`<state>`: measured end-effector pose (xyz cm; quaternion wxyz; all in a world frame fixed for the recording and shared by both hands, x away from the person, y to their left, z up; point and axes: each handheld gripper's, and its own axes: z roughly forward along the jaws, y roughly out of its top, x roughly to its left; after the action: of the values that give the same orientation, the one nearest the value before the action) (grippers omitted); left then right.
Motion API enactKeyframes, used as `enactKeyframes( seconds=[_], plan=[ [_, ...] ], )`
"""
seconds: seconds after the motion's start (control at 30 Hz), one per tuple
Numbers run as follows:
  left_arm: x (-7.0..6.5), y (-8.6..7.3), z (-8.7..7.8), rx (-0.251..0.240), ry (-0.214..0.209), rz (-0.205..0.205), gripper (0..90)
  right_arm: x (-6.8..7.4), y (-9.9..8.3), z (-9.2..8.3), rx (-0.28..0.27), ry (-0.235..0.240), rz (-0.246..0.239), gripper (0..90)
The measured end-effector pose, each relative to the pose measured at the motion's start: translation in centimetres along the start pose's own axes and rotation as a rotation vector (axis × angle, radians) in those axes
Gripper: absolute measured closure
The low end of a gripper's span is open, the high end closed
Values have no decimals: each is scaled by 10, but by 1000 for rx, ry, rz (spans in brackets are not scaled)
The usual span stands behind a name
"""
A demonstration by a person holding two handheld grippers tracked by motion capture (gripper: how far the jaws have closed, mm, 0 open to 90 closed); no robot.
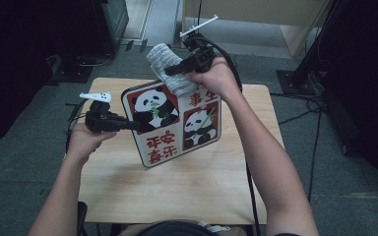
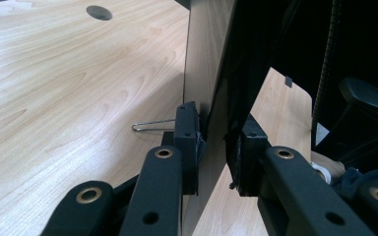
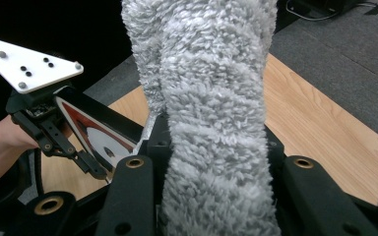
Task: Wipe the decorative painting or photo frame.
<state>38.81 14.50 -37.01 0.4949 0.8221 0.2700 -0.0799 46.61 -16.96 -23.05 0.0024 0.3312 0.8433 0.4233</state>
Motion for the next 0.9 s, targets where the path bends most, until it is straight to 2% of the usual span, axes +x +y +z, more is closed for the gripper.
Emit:
enactKeyframes(
  seconds=[0.9],
  plan=[
    [1, -1, 0, -3, -7, -7, 767, -20, -12, -20, -29, -38, 15, 627]
  ],
)
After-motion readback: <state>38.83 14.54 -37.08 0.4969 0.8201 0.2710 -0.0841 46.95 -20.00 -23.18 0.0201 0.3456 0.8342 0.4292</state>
